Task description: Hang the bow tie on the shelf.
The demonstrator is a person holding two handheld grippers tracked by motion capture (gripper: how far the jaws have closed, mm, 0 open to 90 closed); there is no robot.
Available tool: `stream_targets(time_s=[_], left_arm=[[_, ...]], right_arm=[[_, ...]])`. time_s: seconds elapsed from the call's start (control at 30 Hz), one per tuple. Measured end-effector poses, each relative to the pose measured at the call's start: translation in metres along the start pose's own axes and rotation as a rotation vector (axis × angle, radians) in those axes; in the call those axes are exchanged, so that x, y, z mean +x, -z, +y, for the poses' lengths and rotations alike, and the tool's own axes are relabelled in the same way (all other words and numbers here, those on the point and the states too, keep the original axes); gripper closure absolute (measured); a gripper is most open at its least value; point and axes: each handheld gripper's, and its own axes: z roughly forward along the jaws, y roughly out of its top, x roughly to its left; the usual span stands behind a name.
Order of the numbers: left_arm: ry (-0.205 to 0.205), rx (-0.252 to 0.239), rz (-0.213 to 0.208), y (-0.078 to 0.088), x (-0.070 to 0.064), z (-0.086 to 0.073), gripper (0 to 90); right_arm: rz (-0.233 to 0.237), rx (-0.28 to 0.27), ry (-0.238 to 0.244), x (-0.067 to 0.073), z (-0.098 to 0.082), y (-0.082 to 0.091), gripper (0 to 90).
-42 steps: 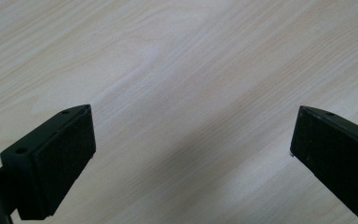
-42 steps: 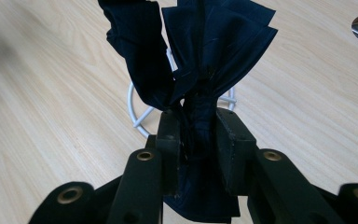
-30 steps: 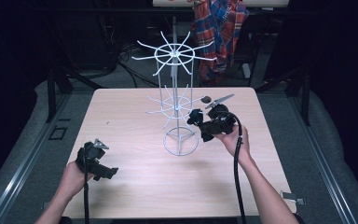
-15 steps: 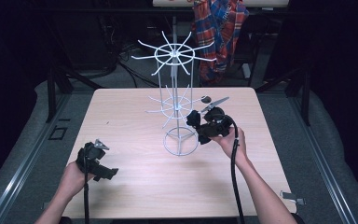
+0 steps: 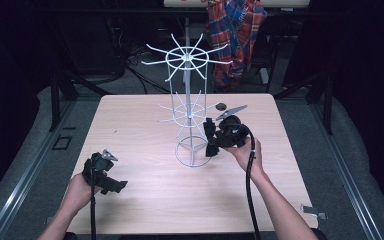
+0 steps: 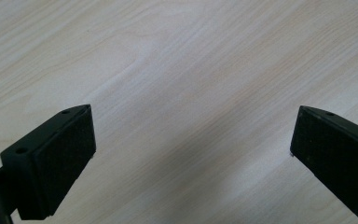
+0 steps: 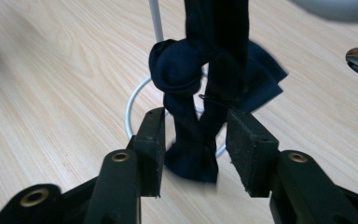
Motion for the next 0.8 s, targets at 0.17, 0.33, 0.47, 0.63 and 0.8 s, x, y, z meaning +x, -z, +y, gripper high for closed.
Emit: stream_targets(time_s=[0.17,0.33,0.47,0.63,0.8], left_arm=[[-0.001,-0.003,0.0,0.0,0.0,0.0,0.1],[-0.003,-0.003,0.002,0.001,0.0,0.0,0.1],[-0.004,-0.006,0.003,0.001,-0.001,0.0,0.1],[-0.008,-0.01,0.002,0.002,-0.002,0.0,0.1],[-0.012,-0.013,0.002,0.002,-0.002,0.001,0.1]], right_arm=[[0.006,-0.019,-0.005,-0.001,-0.001,0.003,50.4],[0.035,0.012,-0.012,-0.003,-0.004,0.006,43.9],[0.044,0.022,-0.016,-0.005,-0.007,0.013,38.6],[0.055,0.053,-0.017,-0.007,-0.012,0.021,27.3],[0.03,0.07,-0.027,-0.009,-0.022,0.031,17.2]])
